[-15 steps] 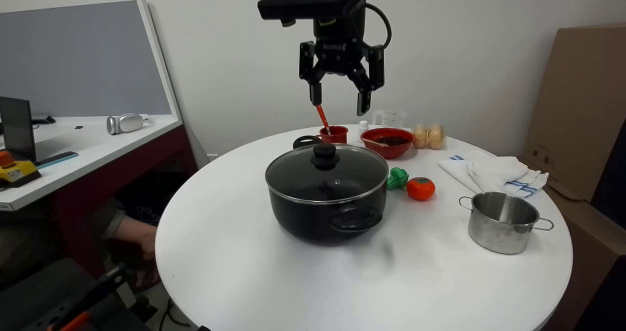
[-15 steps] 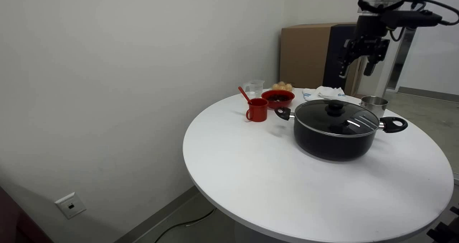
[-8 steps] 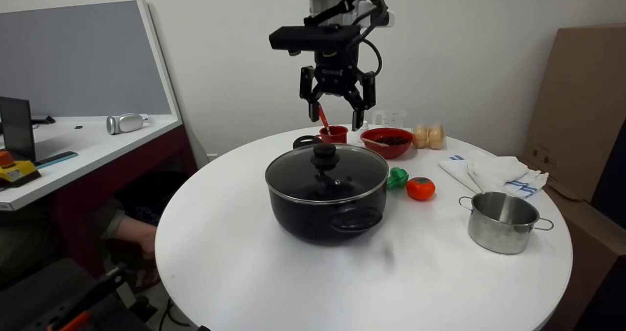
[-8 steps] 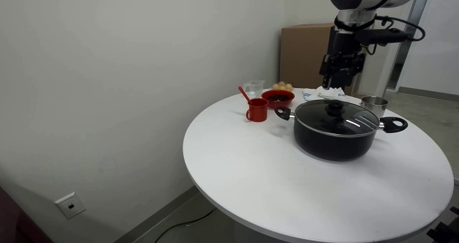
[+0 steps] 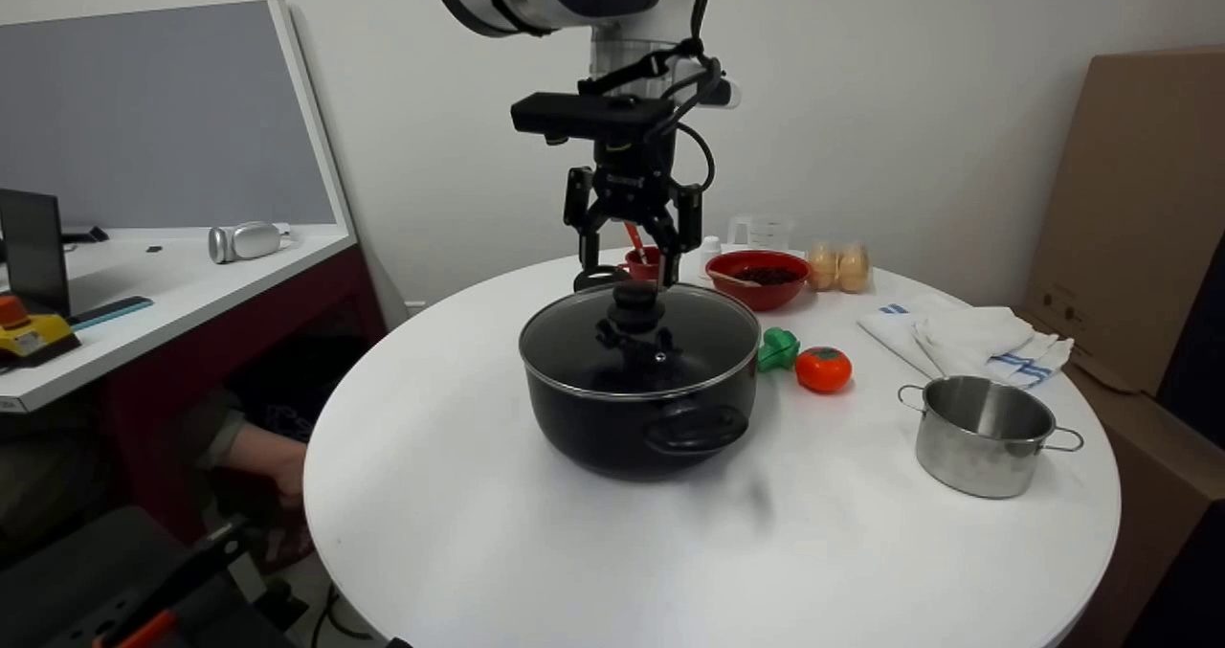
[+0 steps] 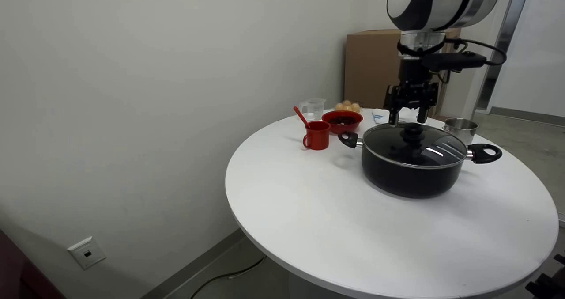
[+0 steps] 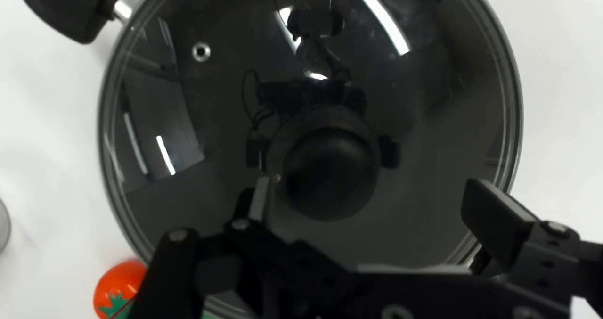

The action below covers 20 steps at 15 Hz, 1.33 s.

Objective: Uncover the pot and place the tomato and broccoli toys inside then cover it up again

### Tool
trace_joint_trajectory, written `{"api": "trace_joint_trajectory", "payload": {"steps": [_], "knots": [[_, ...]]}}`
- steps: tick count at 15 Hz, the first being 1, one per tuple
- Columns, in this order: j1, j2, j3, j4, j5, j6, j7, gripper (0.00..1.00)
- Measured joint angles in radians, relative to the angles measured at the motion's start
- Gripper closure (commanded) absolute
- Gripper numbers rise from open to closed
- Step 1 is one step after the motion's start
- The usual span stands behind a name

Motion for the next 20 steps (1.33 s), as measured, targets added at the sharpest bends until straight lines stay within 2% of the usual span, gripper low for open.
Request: {"api": "trace_joint_trajectory", "payload": {"steps": [1,3,8,9,12,14,16,20], "knots": [[0.001,0.000,0.000,-0.001,-0.007,-0.014,0.011,0.00],[0.003,0.000,0.000,-0.004,-0.030,-0.029,0.033,0.26],[0.003,0.000,-0.002,-0.011,-0.093,-0.036,0.075,0.62],[0.003,0.000,-0.003,-0.013,-0.104,-0.035,0.080,0.48],[0.003,-0.001,-0.005,-0.015,-0.123,-0.032,0.084,0.19],[0.003,0.000,-0.005,-0.017,-0.132,-0.032,0.085,0.05],[0.003,0.000,-0.006,-0.020,-0.139,-0.032,0.085,0.00],[0.002,0.000,-0.007,-0.020,-0.145,-0.031,0.085,0.00]]}}
